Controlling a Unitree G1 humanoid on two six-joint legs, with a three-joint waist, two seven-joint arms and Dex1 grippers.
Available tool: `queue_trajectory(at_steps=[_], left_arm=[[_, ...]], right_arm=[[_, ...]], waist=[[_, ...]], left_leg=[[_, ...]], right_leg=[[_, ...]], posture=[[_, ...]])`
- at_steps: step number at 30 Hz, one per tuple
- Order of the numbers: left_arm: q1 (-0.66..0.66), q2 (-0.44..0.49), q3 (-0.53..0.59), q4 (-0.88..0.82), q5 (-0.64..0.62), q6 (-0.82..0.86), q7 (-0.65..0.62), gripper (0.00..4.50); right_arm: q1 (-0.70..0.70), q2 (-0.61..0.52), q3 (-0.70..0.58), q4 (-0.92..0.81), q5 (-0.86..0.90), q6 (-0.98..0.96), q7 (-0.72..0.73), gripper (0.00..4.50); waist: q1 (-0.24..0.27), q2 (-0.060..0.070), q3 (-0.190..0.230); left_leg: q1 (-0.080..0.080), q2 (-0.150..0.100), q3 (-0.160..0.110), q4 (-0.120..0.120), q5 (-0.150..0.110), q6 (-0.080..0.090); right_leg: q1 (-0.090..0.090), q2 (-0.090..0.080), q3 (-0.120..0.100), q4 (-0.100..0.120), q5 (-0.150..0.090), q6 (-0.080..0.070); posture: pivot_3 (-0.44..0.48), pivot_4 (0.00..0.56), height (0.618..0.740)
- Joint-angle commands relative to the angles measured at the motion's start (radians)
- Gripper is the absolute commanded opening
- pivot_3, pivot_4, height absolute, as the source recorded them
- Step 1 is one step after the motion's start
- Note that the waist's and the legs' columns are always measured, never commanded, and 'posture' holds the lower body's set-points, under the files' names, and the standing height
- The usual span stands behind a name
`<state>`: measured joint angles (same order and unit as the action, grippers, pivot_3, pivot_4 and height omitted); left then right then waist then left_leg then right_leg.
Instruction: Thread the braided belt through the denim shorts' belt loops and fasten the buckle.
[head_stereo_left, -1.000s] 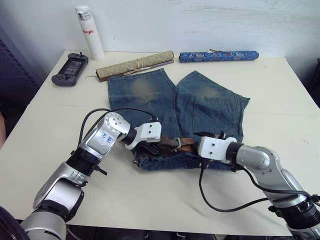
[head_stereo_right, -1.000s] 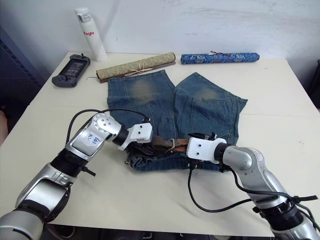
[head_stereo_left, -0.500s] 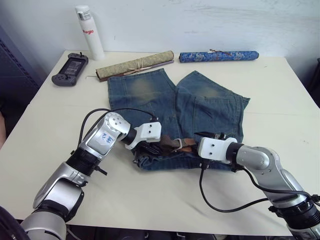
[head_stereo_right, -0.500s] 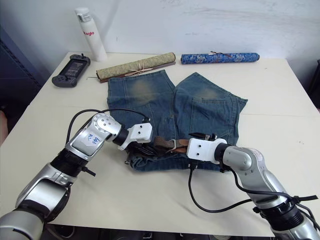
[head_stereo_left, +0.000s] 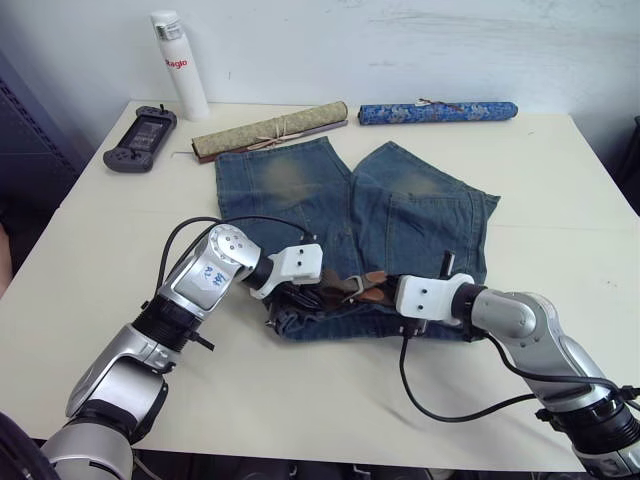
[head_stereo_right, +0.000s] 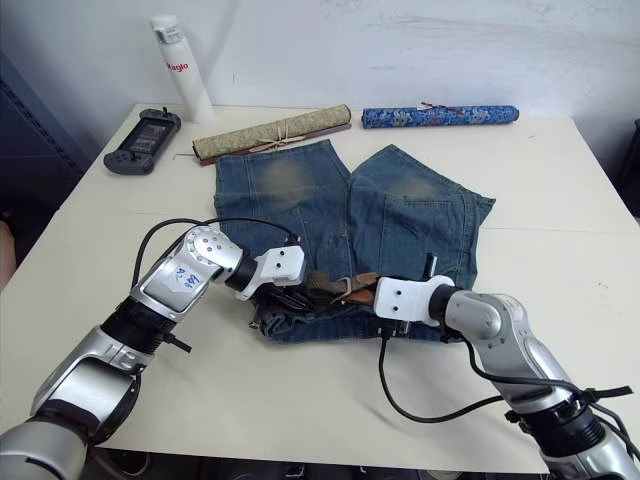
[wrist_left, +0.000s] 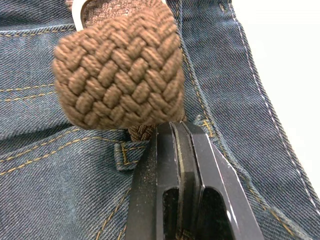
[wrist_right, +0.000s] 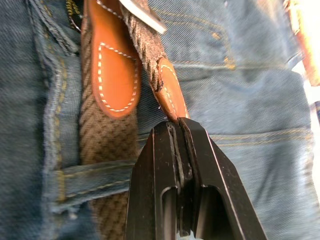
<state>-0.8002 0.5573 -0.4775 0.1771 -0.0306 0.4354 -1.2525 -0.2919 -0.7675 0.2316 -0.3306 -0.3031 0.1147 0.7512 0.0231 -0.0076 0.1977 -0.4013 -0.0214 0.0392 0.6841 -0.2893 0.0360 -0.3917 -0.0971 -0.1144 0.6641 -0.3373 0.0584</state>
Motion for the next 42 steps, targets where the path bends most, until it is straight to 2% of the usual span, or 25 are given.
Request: queue_trajectory(at_steps=[1,7,10,18,22,25,29,34,38,39,42], left_arm=[[0.015,0.017,-0.012,0.044,0.055,0.018,0.026,0.0],[0.003,-0.002,-0.023,0.072,0.058,-0.001,0.021,0.0],[-0.007,-0.011,-0.027,0.09,0.061,-0.015,0.018,0.0],[-0.027,-0.039,-0.043,0.142,0.065,-0.055,0.004,0.0],[-0.04,-0.054,-0.051,0.171,0.07,-0.079,-0.006,0.0],[-0.045,-0.057,-0.05,0.184,0.074,-0.089,-0.01,0.0],[-0.048,-0.055,-0.049,0.198,0.076,-0.101,-0.013,0.0],[-0.044,-0.045,-0.039,0.192,0.069,-0.1,-0.018,0.0],[-0.041,-0.033,-0.02,0.172,0.044,-0.096,-0.045,0.0],[-0.042,-0.03,-0.014,0.168,0.039,-0.102,-0.053,0.0],[-0.048,-0.022,0.004,0.155,0.027,-0.115,-0.076,0.0]], right_arm=[[-0.024,-0.05,-0.064,-0.018,-0.032,-0.081,-0.026,0.01],[0.076,-0.219,-0.181,-0.022,-0.081,-0.263,-0.047,0.01],[0.15,-0.257,-0.246,-0.023,-0.076,-0.302,-0.054,0.01],[0.427,-0.262,-0.523,-0.083,-0.068,-0.289,-0.045,0.01],[0.533,-0.251,-0.645,-0.075,-0.091,-0.306,-0.056,0.01],[0.579,-0.247,-0.681,-0.063,-0.096,-0.325,-0.057,0.01],[0.605,-0.243,-0.693,-0.052,-0.095,-0.336,-0.062,0.01],[0.554,-0.221,-0.636,-0.064,-0.016,-0.276,-0.033,0.01],[0.533,-0.211,-0.648,-0.072,0.071,-0.239,0.005,0.01],[0.532,-0.222,-0.656,-0.066,0.086,-0.243,0.021,0.7],[0.519,-0.261,-0.681,-0.034,0.111,-0.273,0.057,2.02]], waist=[[0.0,0.0,0.0],[0.002,0.0,0.0],[0.004,0.0,0.0],[0.015,0.001,-0.001],[0.024,0.001,-0.001],[0.033,0.001,-0.001],[0.033,0.001,-0.001],[0.032,0.001,-0.001],[0.03,0.001,-0.001],[0.029,0.001,-0.001],[0.02,0.001,-0.001]], left_leg=[[0.0,0.0,0.0,0.0,0.0,0.0],[0.0,0.0,0.0,0.0,0.0,0.0],[0.0,0.0,0.0,0.0,0.0,0.0],[0.001,0.0,0.0,0.0,0.0,0.0],[0.007,0.0,0.0,-0.001,0.0,0.0],[0.012,0.0,-0.001,-0.001,-0.005,0.0],[0.012,0.0,0.0,-0.001,-0.006,0.001],[0.012,0.0,0.0,-0.001,-0.006,0.001],[0.012,0.0,0.0,-0.001,-0.006,0.001],[0.012,0.0,0.0,-0.001,-0.006,0.001],[0.013,0.0,0.0,-0.001,-0.006,0.001]], right_leg=[[0.0,0.0,0.0,0.0,0.0,0.0],[0.0,0.0,0.0,-0.001,0.0,0.0],[0.001,0.0,0.0,-0.001,0.0,0.0],[0.002,0.0,0.0,-0.001,0.0,0.0],[0.008,0.0,0.0,-0.003,0.0,0.0],[0.015,0.0,0.0,-0.006,0.0,0.001],[0.015,0.0,0.0,-0.007,-0.001,0.001],[0.016,0.0,0.0,-0.006,-0.001,0.001],[0.016,0.0,0.0,-0.006,-0.001,0.001],[0.016,0.0,0.0,-0.006,-0.001,0.001],[0.016,0.0,0.0,-0.006,-0.001,0.001]], posture=[[0.0,0.15,0.686],[0.0,0.15,0.686],[0.0,0.15,0.686],[0.0,0.15,0.686],[0.0,0.15,0.686],[0.0,0.15,0.686],[0.0,0.15,0.686],[0.0,0.15,0.686],[0.0,0.15,0.686],[0.0,0.15,0.686],[0.0,0.15,0.686]])
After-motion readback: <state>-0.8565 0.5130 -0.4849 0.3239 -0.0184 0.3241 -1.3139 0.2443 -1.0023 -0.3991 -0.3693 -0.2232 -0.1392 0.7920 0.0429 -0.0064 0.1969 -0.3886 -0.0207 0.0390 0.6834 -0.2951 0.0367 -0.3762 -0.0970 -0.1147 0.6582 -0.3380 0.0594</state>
